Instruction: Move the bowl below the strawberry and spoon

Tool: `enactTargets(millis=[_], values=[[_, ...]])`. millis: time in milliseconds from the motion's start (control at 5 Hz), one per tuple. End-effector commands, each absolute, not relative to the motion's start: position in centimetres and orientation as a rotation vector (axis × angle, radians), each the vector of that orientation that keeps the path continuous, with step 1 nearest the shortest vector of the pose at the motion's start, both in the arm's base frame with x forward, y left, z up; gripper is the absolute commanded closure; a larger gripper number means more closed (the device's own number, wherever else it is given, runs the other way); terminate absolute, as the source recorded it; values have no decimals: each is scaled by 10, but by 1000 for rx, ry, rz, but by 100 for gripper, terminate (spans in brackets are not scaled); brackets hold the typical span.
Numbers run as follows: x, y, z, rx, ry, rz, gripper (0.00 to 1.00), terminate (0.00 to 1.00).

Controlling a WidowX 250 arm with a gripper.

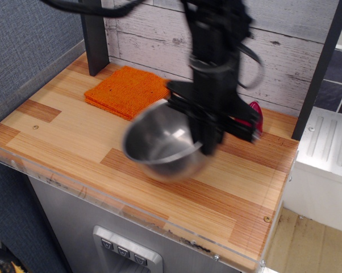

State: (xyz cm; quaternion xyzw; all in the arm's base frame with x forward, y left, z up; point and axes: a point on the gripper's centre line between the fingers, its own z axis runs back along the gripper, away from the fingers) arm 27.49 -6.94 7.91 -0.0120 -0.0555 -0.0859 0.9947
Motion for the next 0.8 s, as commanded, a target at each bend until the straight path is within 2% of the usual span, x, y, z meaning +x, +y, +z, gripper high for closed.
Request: enactTargets(millis=[0, 200, 400, 600], values=[[261, -104, 76, -1, -127, -278, 100, 0], [257, -102, 65, -10, -92, -271, 100, 0], [256, -98, 58, -24, -50, -244, 0, 0], [256, -102, 66, -50, -63, -280, 0, 0]])
